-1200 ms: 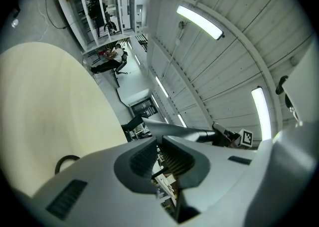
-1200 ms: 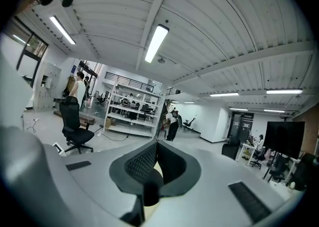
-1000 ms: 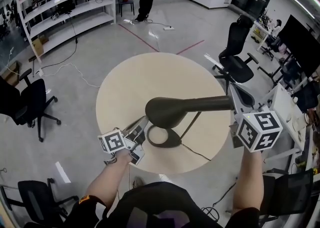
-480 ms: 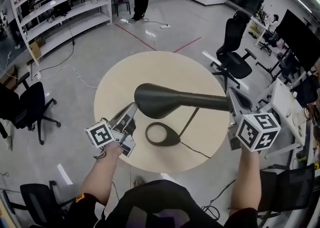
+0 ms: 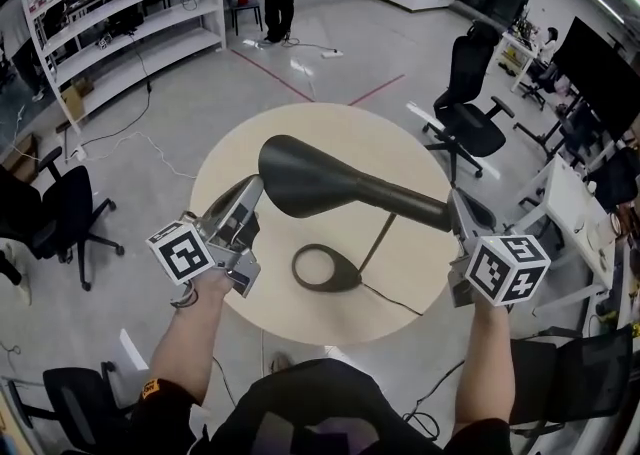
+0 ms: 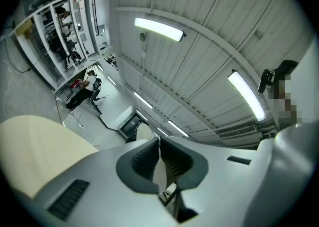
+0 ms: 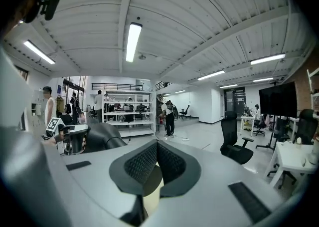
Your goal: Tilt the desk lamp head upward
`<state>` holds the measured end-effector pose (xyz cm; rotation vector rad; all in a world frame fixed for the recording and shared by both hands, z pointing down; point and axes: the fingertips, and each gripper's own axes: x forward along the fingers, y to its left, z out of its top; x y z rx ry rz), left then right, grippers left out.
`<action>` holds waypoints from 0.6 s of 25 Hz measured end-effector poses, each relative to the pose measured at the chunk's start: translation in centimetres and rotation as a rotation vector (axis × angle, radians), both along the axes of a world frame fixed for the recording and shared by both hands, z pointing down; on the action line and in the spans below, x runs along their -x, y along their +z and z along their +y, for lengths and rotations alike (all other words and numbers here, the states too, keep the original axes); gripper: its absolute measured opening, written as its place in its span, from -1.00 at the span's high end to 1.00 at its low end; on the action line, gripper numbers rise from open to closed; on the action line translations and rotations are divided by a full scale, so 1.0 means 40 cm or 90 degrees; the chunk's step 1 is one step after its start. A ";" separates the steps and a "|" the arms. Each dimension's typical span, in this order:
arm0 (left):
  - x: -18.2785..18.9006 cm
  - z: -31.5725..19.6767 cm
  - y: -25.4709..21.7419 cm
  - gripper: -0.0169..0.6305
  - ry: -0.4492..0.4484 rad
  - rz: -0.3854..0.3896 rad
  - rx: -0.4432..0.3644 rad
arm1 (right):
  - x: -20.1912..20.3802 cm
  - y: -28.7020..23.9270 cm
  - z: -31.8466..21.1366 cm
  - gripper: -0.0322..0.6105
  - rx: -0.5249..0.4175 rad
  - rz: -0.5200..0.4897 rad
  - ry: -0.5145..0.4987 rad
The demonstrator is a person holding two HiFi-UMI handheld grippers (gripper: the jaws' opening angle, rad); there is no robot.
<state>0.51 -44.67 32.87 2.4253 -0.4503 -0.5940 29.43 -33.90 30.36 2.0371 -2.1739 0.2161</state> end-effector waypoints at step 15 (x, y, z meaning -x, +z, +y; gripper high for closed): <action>-0.065 0.046 -0.273 0.78 0.001 -0.069 -0.176 | -0.019 0.113 -0.003 0.86 0.017 -0.080 0.025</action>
